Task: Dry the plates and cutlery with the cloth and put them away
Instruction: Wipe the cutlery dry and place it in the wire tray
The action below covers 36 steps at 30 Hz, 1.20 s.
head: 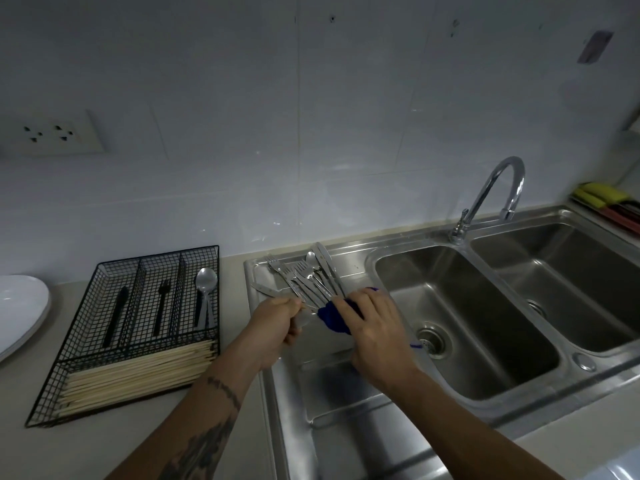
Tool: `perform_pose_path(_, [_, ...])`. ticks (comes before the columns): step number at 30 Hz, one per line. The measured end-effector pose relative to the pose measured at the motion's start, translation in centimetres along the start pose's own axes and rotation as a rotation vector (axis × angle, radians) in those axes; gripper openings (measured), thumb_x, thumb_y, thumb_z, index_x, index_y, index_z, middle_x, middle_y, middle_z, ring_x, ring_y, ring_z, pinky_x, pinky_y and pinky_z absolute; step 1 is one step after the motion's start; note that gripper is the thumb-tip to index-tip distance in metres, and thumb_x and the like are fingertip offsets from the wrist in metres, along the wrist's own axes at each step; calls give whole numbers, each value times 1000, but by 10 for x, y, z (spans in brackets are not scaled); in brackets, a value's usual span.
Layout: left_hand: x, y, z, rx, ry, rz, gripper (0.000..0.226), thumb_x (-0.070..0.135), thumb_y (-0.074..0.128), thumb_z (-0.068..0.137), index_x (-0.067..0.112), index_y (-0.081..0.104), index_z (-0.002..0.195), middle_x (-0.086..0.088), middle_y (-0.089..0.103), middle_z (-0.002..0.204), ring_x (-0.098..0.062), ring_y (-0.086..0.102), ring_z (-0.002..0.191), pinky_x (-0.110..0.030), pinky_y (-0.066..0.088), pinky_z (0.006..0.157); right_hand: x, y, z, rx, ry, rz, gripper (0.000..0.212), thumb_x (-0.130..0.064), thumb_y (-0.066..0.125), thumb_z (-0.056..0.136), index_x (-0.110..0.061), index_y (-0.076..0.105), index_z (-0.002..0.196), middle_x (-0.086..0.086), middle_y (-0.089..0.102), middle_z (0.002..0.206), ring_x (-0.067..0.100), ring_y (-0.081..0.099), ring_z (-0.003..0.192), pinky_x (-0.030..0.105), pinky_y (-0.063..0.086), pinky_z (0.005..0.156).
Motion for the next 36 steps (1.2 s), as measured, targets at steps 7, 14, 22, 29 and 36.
perform_pose_path(7, [12,-27,-5,-134,207,-151,30,-10,54,91,6,65,113,-17,69,114,-27,68,100,-36,54,90,-11,7,26,-2,29,45,66,-8,71,63,-14,56,127,8,57,113,27,52,103,39,48,86])
perform_pose_path(14, [23,-70,-8,-4,397,-114,35,-10,58,89,11,67,116,-5,73,111,-18,70,103,-31,55,89,-40,23,56,-34,-33,93,81,-7,80,51,-13,56,128,7,61,114,26,56,101,38,49,87])
perform_pose_path(22, [5,-171,31,512,254,-241,18,9,47,100,12,65,99,-10,70,102,-22,70,91,-41,60,80,-66,52,70,-96,-94,101,83,-6,83,43,-15,60,122,4,65,105,22,63,87,33,54,69])
perform_pose_path(29, [46,-228,74,664,267,290,12,12,52,95,12,62,102,-8,68,95,-23,70,79,-42,62,68,-55,90,74,-240,-65,45,83,-5,79,45,-16,58,124,5,62,104,25,60,87,36,55,69])
perform_pose_path(36, [75,-226,122,577,243,716,9,16,53,90,7,57,90,-4,63,83,-5,51,60,-14,31,44,-41,101,75,-281,-32,18,76,-20,86,42,-20,63,115,2,64,100,22,62,88,36,53,72])
Point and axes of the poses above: each hand's wrist, its own z-axis towards the middle knuckle, its own y-axis out of the palm, x = y × z, the point moved 9 cm from there along z, towards the middle knuckle
